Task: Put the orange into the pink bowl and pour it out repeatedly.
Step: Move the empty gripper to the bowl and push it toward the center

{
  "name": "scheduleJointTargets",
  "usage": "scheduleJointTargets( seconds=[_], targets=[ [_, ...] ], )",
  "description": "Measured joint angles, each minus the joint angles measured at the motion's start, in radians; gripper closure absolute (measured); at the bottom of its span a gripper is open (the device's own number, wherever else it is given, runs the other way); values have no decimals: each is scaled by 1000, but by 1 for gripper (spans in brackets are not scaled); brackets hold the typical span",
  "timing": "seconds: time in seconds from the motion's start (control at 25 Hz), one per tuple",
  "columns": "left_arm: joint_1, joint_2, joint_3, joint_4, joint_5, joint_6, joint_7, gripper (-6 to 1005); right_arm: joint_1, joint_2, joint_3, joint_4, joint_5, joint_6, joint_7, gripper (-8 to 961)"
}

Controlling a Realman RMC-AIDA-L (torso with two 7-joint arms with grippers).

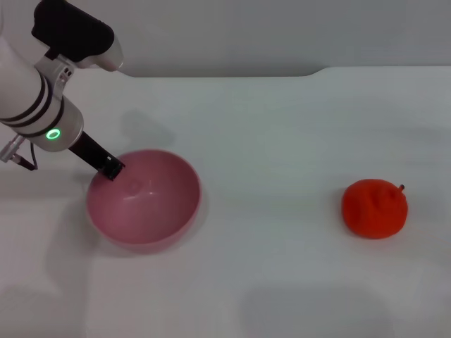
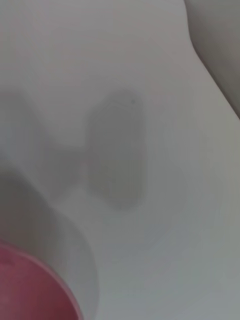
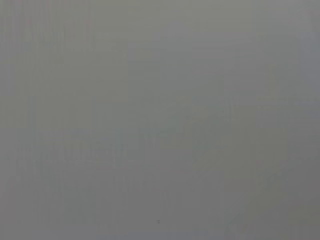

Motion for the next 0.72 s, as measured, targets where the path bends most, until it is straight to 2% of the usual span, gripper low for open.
scheduleJointTargets(
  seconds=[0.24, 0.32, 0.52, 0.56, 0.6, 0.72],
  targets=[
    [4, 0, -1, 2, 0, 5, -1, 816, -4, 0, -7, -5, 0, -5, 32, 321],
    [6, 0, -1, 4, -1, 6, -4, 925, -12, 0, -11, -21, -5, -4, 118, 321],
    [5, 0, -1, 7, -2, 19, -1, 925, -88, -27, -55, -176, -191, -21, 667, 321],
    [3, 1, -1, 7, -1, 21, 0, 925, -113, -50, -70, -272, -333, -86, 921, 321],
    [1, 1, 0, 7, -1, 22, 1, 925, -113, -50, -70, -272, -333, -86, 921, 321],
    [-2, 0, 0, 9, -1, 22, 7, 925, -121, -85, -68, -411, -555, -221, 1163, 321]
  ],
)
